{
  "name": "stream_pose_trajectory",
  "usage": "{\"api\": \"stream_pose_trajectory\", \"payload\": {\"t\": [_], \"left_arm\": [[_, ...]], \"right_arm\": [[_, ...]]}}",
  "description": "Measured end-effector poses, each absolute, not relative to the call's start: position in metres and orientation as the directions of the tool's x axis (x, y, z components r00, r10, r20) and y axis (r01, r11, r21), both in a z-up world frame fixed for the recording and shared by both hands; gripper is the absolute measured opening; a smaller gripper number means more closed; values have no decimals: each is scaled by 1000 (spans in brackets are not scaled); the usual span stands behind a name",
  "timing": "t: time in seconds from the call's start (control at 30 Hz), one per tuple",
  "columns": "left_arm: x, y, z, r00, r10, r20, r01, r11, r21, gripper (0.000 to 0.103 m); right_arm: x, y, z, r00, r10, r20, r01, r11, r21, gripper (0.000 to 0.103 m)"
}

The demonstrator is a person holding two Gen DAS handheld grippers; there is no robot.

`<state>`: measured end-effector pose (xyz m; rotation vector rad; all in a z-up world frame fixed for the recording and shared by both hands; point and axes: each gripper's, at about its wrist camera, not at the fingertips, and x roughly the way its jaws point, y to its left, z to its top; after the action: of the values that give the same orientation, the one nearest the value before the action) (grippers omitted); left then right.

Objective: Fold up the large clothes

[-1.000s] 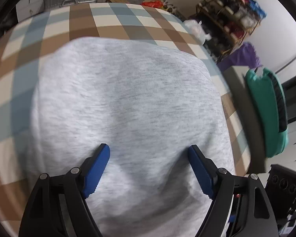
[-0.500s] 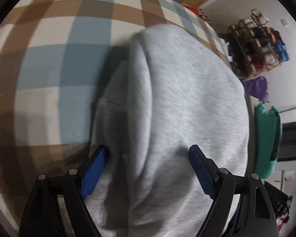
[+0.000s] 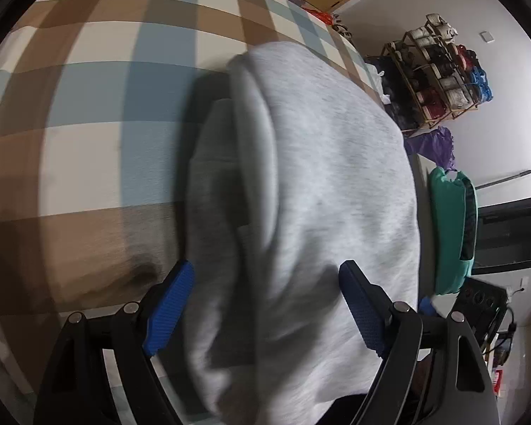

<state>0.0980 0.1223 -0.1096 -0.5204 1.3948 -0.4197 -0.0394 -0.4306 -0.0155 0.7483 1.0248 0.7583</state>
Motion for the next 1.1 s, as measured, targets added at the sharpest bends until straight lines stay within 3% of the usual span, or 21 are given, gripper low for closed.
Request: {"api": "stream_pose_trajectory", "payload": {"t": [0.13,0.33,0.47,0.63,0.87,0.9,0.93,0.97,1.03,1.1], "left_arm": [[96,113,-140,88,-640,-763,-62,761,-645,81],[92,101,-150,63,-736,-674,-26,674,-738,83],[86,99,-153,39,-770,-637,-3,637,-770,83],[75,104,-149,24,-804,-594,53,594,-803,83],[65,110,-144,51,-797,-601,73,604,-794,82],[61,108,-140,47,-803,-594,93,596,-798,72],[59,107,-135,50,-798,-601,116,602,-790,61],[55,107,-131,53,-800,-597,125,599,-791,43],[47,103,-127,33,-818,-574,153,572,-806,40],[39,99,-125,27,-807,-589,183,583,-791,39]], "right_arm": [[-17,-443,-15,372,748,-550,-143,631,762,76],[33,-425,-48,183,723,-666,-90,687,721,77],[53,-411,-65,104,775,-623,-88,631,770,79],[62,-392,-67,72,757,-649,-155,652,743,95],[78,-386,-80,-3,796,-606,-178,596,783,96],[78,-386,-79,-2,797,-603,-181,593,784,92],[77,-386,-75,10,801,-598,-193,589,785,82],[73,-388,-68,24,802,-597,-212,588,781,78],[64,-392,-52,55,811,-582,-265,574,775,70],[54,-398,-44,58,839,-541,-296,532,793,69]]}}
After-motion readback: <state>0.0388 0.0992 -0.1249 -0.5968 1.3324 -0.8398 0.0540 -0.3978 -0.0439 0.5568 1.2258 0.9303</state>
